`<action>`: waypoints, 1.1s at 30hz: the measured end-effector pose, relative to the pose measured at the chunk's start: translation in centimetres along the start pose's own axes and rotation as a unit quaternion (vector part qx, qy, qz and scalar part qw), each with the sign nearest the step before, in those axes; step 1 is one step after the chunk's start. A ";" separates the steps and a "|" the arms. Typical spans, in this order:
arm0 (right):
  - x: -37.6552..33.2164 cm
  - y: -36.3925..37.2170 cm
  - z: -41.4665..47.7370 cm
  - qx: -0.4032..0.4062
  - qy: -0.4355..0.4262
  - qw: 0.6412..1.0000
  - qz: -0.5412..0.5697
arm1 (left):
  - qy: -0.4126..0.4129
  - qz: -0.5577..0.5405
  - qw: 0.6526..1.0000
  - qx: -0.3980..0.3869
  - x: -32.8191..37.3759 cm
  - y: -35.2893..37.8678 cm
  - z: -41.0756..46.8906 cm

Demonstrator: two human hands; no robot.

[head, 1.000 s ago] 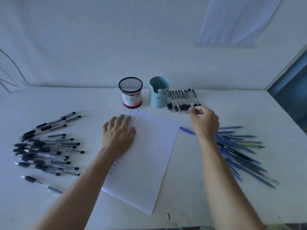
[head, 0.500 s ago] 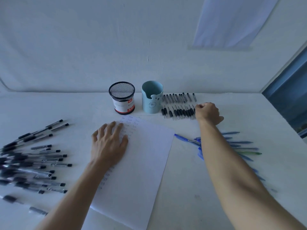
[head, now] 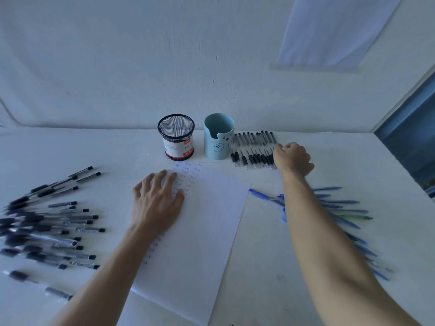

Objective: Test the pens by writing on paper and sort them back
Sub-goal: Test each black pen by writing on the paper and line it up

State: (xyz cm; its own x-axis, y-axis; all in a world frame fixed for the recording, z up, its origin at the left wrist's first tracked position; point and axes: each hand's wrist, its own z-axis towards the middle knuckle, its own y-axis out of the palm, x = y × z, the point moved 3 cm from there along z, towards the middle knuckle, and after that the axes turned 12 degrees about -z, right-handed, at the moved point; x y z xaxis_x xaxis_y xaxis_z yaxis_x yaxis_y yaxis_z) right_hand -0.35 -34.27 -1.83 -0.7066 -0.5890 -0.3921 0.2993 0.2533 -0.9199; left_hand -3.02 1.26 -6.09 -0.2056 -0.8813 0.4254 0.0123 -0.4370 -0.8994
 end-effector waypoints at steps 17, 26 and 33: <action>-4.0 4.3 -22.1 -0.121 -0.392 0.910 -0.059 | -0.092 -0.276 0.956 0.033 -0.6 -3.5 -0.7; -2.9 5.1 -24.0 -0.136 -0.413 0.889 -0.145 | -0.053 -0.169 0.982 0.069 -4.8 -7.8 -2.9; -2.9 5.3 -24.3 -0.092 -0.417 0.894 -0.137 | -0.069 -0.013 0.997 -0.037 -7.9 -9.8 -6.0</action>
State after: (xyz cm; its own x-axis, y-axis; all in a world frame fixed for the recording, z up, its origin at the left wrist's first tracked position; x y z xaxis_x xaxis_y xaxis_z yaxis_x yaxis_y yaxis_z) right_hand -12.31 -12.58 -5.54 0.0089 -0.9960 -0.0884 0.0230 0.0886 -0.9958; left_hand -7.39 13.64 -1.23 -0.0677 -0.8887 0.4535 -0.0650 -0.4496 -0.8908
